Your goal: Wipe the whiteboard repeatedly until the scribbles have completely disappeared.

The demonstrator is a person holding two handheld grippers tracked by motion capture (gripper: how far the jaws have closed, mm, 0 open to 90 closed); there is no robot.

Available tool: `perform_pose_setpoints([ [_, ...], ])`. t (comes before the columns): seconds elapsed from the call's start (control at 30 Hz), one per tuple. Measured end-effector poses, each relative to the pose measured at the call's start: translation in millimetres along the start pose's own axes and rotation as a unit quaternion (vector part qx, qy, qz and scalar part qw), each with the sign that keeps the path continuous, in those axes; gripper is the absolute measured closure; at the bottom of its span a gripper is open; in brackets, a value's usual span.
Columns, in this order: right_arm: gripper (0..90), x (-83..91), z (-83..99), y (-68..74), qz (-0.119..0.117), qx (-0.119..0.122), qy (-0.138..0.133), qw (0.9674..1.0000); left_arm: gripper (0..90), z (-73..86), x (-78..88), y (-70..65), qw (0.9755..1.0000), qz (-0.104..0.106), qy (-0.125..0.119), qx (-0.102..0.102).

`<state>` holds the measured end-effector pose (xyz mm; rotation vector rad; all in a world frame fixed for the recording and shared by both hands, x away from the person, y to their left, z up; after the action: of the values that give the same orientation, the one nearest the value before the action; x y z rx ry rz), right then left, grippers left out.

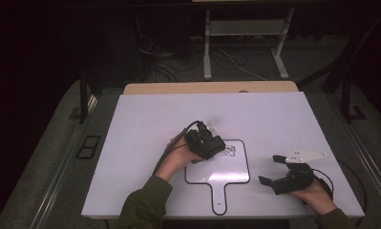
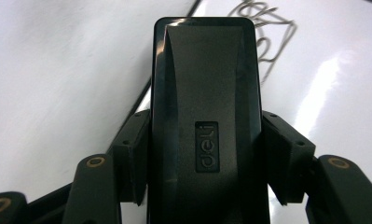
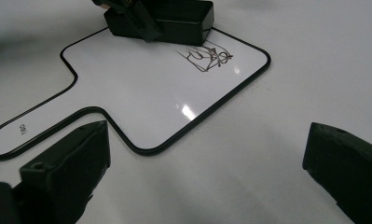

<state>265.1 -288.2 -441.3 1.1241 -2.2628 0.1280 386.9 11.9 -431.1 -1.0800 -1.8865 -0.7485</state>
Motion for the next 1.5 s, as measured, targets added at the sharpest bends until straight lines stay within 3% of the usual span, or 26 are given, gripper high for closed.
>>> perform_pose_setpoints([
  [0.7, 0.0, 0.2, 0.1, -0.4, 0.0, 0.0, -0.001, 1.0, 39.4, 24.3, 9.9, 37.0, 0.9972, -0.04, 0.006, 0.063],
  [0.83, 0.0, -0.1, 0.1, -0.2, 0.0, -0.001, 0.0, 1.0, 39.4, 25.9, 10.9, 38.7, 0.9968, -0.045, 0.008, 0.065],
  [0.97, 0.0, -0.6, 0.1, -0.3, 0.0, -0.001, 0.001, 1.0, 39.4, 23.1, 10.7, 34.9, 0.9974, -0.049, 0.016, 0.051],
  [1.27, 0.0, -0.9, 0.1, -0.1, 0.0, -0.001, 0.001, 1.0, 39.4, 13.3, 6.6, 20.4, 0.9986, -0.037, 0.015, 0.034],
  [1.5, 0.0, 0.2, 0.3, -0.7, 0.001, -0.001, -0.001, 1.0, 39.5, 20.8, 9.1, 33.3, 0.9973, -0.049, 0.012, 0.053],
])
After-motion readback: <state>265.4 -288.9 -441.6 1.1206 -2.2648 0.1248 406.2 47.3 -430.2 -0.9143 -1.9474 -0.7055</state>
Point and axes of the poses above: each handheld gripper's, and its own axes: x roughly backward along the jaws, z roughly out of its underside, y roughly to its left, the point moved 1 cm from there along -x, roughly forward along the jaws, and after that the axes turned 3 degrees about -z, right-handed, at the moved point
